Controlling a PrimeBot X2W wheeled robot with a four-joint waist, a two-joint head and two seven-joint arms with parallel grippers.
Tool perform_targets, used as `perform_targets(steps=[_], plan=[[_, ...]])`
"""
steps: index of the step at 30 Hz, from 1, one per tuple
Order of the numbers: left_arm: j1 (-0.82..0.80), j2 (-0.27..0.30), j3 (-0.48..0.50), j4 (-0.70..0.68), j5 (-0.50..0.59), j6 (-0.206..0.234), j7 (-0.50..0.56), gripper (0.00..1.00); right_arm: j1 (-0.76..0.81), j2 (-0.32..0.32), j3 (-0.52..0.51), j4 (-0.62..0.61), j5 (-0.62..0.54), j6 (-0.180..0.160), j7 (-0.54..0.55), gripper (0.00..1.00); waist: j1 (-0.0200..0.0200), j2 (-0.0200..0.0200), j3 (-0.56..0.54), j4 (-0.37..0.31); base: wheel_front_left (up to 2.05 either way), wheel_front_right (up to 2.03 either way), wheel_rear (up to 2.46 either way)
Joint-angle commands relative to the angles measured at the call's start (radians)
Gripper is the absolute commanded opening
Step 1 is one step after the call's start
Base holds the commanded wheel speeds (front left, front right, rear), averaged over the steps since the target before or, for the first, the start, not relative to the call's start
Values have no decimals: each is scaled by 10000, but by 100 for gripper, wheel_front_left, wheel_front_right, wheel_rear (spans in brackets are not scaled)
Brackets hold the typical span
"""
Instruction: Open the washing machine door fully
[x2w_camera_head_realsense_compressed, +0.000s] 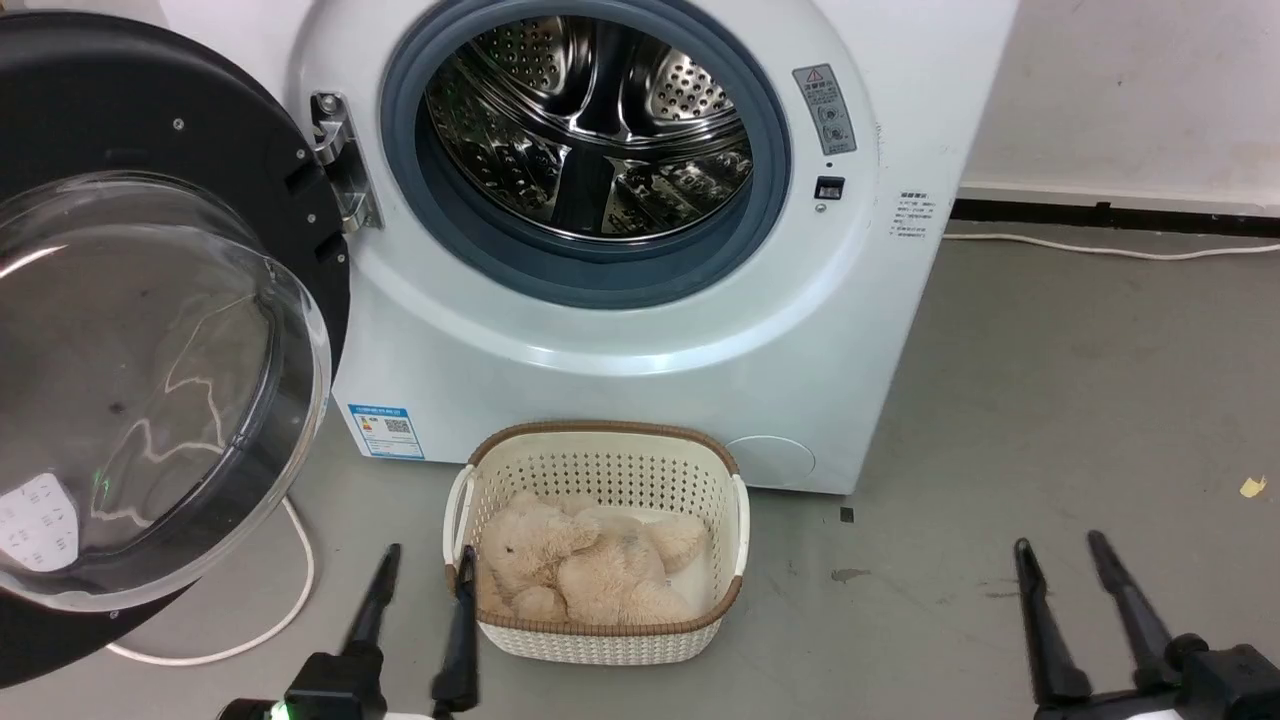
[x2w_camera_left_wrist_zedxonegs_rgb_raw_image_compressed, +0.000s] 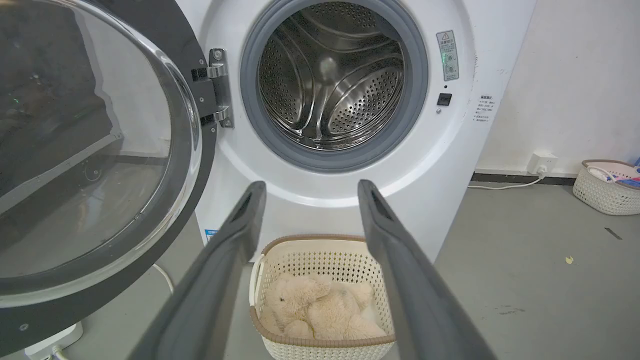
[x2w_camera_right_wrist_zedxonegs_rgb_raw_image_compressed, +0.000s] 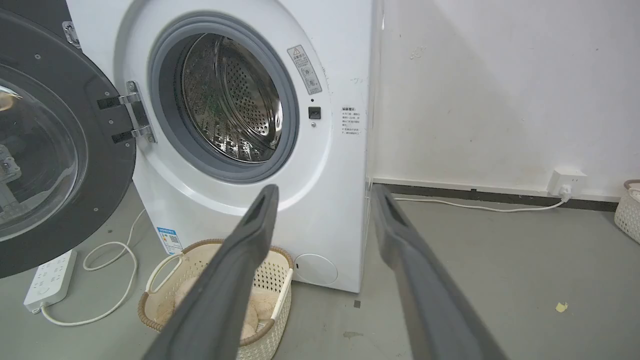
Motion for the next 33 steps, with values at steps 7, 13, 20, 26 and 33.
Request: perform_targets(steps=[7,13,20,26,33], plan=[[-31,-54,86,-10,63,-53,106,0,-53,-1,40,-3,-40,0,103,0,0,0,3,-5,0,0,0],[-63,-94,175,-21,145,-111,208,0,-102,0,65,-1,-80,1,206,0,0,0,7,-9,0,0,0],[-108,-150,297,-36,259,-193,351,0,-170,2,99,0,-134,1,349,0,0,0,13,-15,0,0,0],[-146,-198,403,-48,357,-262,474,0,-229,3,129,2,-181,1,472,0,0,0,18,-20,0,0,0],[-191,-254,526,-63,472,-344,617,0,-297,5,164,3,-236,2,616,0,0,0,24,-25,0,0,0]])
